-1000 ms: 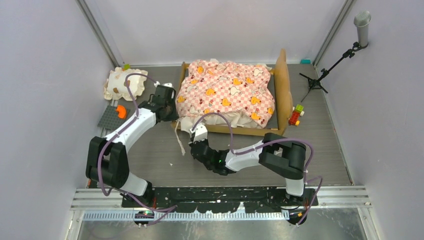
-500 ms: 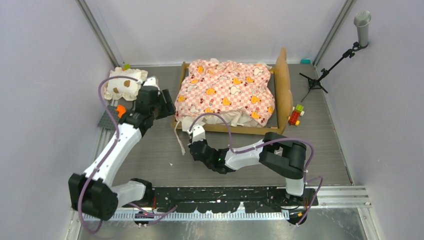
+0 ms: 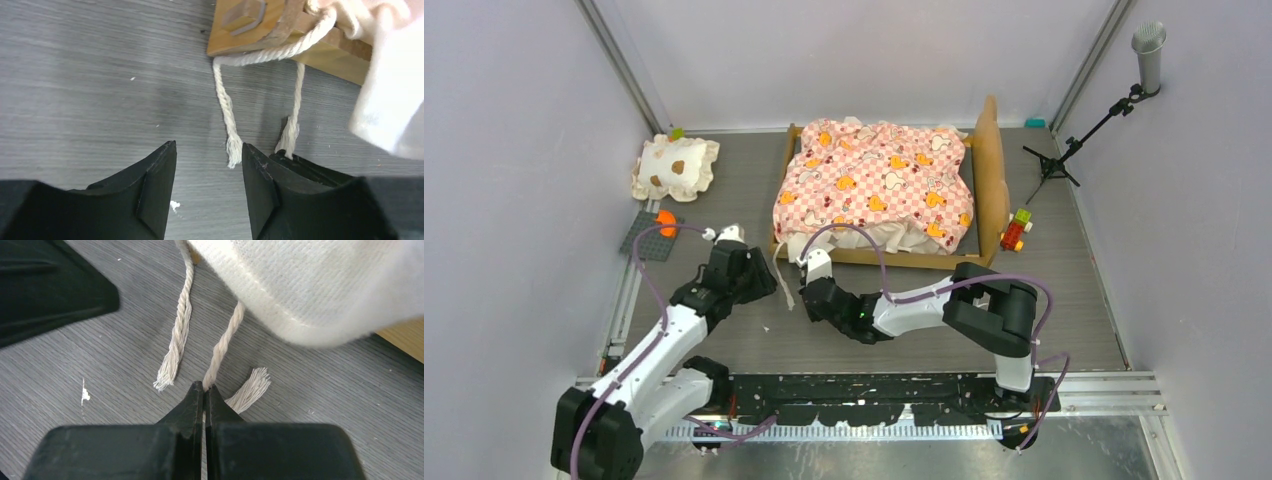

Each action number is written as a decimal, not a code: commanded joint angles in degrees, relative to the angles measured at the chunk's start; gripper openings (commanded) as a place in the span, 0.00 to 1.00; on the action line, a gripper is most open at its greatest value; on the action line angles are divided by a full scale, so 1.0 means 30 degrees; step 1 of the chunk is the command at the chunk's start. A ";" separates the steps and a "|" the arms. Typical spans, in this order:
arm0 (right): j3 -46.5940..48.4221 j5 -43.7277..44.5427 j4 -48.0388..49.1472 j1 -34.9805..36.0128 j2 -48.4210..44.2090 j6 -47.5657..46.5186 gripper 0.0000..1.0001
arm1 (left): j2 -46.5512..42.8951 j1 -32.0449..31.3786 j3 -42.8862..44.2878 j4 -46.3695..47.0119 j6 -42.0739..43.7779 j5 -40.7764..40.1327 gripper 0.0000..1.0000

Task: Set up the pet bed
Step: Cross the ropes on the bed frame.

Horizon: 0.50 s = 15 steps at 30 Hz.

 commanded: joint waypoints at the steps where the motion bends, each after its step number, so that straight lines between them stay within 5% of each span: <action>1: 0.0460 -0.0612 0.0308 -0.0006 -0.0376 0.0613 0.01 | 0.1935 -0.1102 -0.0209 0.4289 -0.0215 -0.0404 0.52; 7: 0.0431 -0.0807 0.0423 -0.0066 -0.0290 0.0813 0.01 | 0.5243 -0.2457 -0.0170 0.6967 -0.0186 -0.1931 0.52; 15: 0.0007 -0.0794 0.0746 -0.0153 -0.0481 0.0937 0.01 | 0.7500 -0.3348 0.0190 0.6100 -0.1591 -0.3975 0.43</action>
